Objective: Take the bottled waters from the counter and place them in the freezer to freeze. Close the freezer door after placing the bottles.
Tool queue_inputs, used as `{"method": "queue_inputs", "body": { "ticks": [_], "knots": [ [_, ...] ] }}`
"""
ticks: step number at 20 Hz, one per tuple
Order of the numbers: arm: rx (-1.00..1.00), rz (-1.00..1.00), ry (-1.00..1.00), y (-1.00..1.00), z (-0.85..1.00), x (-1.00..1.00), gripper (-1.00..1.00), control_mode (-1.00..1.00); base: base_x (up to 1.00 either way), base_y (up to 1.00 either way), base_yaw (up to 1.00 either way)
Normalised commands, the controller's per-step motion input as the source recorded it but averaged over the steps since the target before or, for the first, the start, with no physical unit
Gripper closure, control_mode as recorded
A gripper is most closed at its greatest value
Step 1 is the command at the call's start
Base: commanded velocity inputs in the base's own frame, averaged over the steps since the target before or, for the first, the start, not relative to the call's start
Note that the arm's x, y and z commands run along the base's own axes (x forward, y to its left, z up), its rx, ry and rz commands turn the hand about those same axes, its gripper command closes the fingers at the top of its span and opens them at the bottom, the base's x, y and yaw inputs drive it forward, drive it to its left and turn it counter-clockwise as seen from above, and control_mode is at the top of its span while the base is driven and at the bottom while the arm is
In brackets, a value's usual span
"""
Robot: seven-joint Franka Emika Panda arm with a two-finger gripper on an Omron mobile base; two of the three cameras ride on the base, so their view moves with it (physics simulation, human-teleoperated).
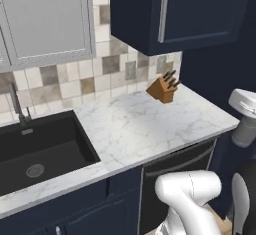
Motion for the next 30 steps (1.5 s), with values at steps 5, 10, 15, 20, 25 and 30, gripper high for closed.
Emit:
{"method": "queue_inputs", "body": {
  "ticks": [5,10,15,20,25,30],
  "knots": [
    [0.00,0.00,0.00,0.00,0.00,0.00,1.00,1.00,-0.49,-0.46,0.12],
    [0.00,0.00,0.00,0.00,0.00,0.00,1.00,1.00,-0.70,-0.62,0.18],
    [0.00,0.00,0.00,0.00,0.00,0.00,1.00,1.00,-0.66,-0.76,0.22],
    [0.00,0.00,0.00,0.00,0.00,0.00,1.00,1.00,-0.55,-0.90,0.27],
    [0.00,0.00,0.00,0.00,0.00,0.00,1.00,1.00,-0.32,-0.96,0.21],
    [0.00,0.00,0.00,0.00,0.00,0.00,1.00,1.00,-0.32,-0.91,0.26]
  ]
}}
